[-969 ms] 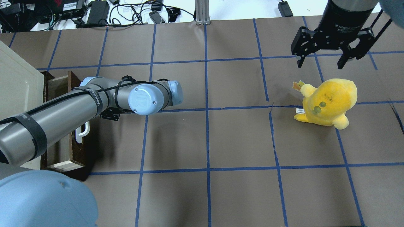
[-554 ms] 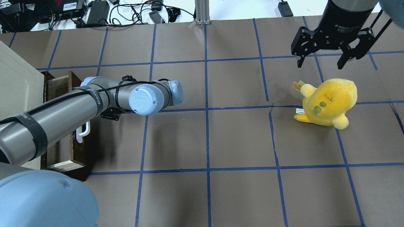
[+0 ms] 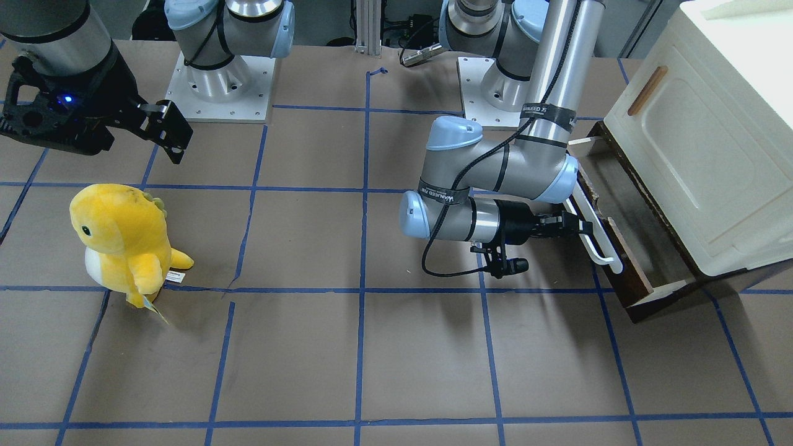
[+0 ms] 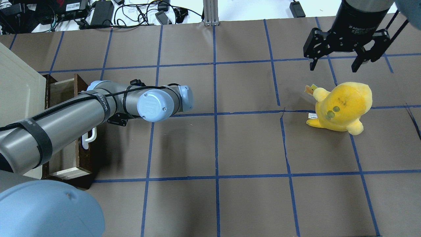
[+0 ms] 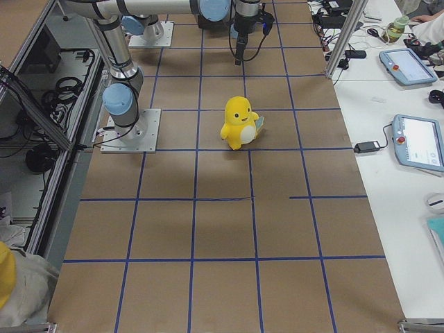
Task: Pull drawer sideways
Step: 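Keep pulling the drawer farther open with the left gripper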
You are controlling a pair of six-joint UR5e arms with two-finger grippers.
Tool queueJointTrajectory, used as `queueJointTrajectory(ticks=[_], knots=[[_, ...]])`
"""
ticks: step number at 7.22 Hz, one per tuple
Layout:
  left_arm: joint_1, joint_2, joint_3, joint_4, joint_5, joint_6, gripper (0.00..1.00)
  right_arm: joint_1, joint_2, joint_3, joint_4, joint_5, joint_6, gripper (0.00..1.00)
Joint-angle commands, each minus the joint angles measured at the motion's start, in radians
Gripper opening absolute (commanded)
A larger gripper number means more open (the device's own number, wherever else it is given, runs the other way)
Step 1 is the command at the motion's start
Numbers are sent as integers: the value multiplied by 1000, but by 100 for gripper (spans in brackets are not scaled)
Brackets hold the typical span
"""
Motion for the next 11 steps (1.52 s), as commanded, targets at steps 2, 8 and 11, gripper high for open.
queueJointTrajectory(ticks=[2, 8, 11], knots=[[-6, -2, 6, 3, 0, 0, 12, 0, 0, 0, 1, 0, 0, 100], [-9, -8, 9, 1, -4, 0, 12, 0, 0, 0, 0, 0, 0, 100], [-27, -8, 9, 3, -7, -2, 12, 0, 0, 0, 1, 0, 0, 100]])
